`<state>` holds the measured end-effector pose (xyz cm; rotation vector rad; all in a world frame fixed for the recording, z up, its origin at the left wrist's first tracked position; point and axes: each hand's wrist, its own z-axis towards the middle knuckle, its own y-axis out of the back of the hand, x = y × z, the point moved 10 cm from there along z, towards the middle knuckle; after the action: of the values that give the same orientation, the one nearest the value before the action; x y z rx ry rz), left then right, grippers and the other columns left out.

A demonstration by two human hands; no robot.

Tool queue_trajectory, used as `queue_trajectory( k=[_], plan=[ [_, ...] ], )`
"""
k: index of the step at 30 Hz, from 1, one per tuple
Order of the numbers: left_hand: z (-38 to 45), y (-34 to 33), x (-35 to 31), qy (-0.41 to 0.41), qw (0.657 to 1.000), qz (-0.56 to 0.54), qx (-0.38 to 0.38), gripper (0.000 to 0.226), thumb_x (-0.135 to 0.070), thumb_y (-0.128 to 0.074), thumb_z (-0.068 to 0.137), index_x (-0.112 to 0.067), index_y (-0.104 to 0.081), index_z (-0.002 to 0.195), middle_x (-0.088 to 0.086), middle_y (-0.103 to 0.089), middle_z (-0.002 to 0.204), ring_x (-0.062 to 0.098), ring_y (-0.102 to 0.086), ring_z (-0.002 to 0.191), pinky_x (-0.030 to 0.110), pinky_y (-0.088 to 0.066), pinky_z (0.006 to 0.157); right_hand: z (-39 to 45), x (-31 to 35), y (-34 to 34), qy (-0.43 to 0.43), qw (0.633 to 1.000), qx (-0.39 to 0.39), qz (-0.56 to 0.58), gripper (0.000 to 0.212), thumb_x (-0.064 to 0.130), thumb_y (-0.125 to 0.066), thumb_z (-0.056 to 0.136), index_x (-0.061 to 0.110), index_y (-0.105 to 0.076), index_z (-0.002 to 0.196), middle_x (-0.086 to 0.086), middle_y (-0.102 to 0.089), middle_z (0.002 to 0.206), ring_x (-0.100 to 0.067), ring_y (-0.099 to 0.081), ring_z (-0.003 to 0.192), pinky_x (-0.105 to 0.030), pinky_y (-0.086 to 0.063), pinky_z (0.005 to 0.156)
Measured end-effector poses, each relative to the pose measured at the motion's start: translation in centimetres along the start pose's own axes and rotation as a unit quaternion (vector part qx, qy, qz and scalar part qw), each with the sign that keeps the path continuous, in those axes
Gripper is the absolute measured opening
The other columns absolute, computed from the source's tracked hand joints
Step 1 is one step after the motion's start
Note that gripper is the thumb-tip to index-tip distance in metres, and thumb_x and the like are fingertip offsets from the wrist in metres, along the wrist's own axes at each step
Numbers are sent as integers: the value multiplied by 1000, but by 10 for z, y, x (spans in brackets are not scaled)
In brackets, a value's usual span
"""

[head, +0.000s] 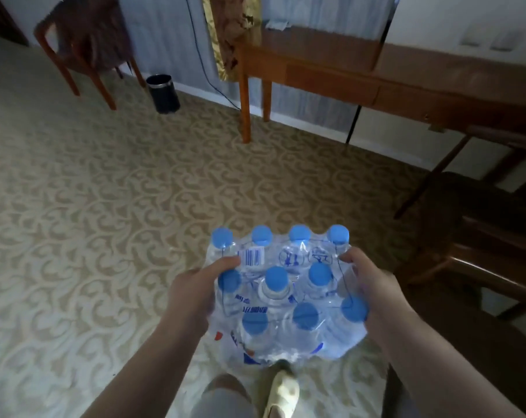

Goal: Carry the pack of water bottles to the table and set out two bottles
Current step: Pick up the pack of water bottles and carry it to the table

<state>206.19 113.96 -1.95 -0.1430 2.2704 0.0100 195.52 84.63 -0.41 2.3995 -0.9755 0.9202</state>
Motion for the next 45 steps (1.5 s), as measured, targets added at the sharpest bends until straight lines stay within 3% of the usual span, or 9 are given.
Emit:
queue_trajectory(
  k=[2,9,15,18,24,31,36,39,45],
  plan=[
    [24,-22,-21,21,1000,1,12,109,-39,-93,28,12,-66,120,26,-70,107,33,-58,90,59,-52,90,20,32,-16,0,1000,-6,-2,49,41,-77,40,10,-68,77,-14,-69,71,-31,-67,58,-39,-55,60],
    [132,-100,-110,28,998,14,55,84,-29,-94,21,8,-76,94,18,-72,74,25,-65,67,35,-50,63,107,122,-79,-30,999,-26,1,42,37,-79,52,11,-66,83,-19,-71,88,-39,-71,80,-57,-56,80],
    [229,-161,-186,50,994,44,84,77,-31,-95,33,4,-77,100,23,-78,90,37,-71,80,54,-56,79,182,200,-134,-18,998,-54,33,25,31,-79,61,13,-65,72,-15,-67,75,-32,-67,64,-35,-54,57],
    [270,-192,-233,30,994,70,78,60,-28,-92,55,5,-76,103,29,-77,99,42,-73,84,49,-56,76,209,236,-154,-33,997,-58,41,27,32,-78,59,14,-66,75,-17,-70,83,-36,-69,74,-45,-59,71],
    [344,-265,-297,45,991,54,112,90,-31,-96,30,6,-74,110,36,-74,103,50,-73,97,56,-59,88,290,328,-198,-25,998,-44,34,33,33,-79,61,11,-65,81,-20,-73,82,-38,-73,74,-57,-58,75],
    [433,-341,-368,49,992,13,116,37,-20,-88,56,-1,-79,87,19,-79,71,29,-75,50,31,-56,41,385,438,-257,-4,1000,-2,29,35,28,-78,64,9,-63,88,-21,-69,93,-37,-70,81,-50,-60,75],
    [495,-366,-426,44,997,6,70,60,-25,-92,44,3,-78,95,25,-80,85,41,-78,77,52,-64,70,438,514,-308,-9,1000,7,5,39,28,-78,67,11,-60,97,-21,-69,94,-37,-70,78,-44,-61,63],
    [545,-388,-461,51,995,-2,90,69,-28,-89,31,2,-78,92,22,-80,82,34,-78,64,41,-62,58,476,556,-346,-5,1000,14,0,28,24,-78,69,11,-63,90,-21,-70,87,-34,-70,70,-34,-56,48],
    [651,-429,-547,60,990,29,124,68,-25,-90,38,-1,-78,100,22,-81,91,37,-78,79,49,-62,79,544,618,-426,-23,1000,-3,16,34,27,-79,67,8,-65,91,-23,-71,91,-38,-70,78,-46,-60,66]
  ],
)
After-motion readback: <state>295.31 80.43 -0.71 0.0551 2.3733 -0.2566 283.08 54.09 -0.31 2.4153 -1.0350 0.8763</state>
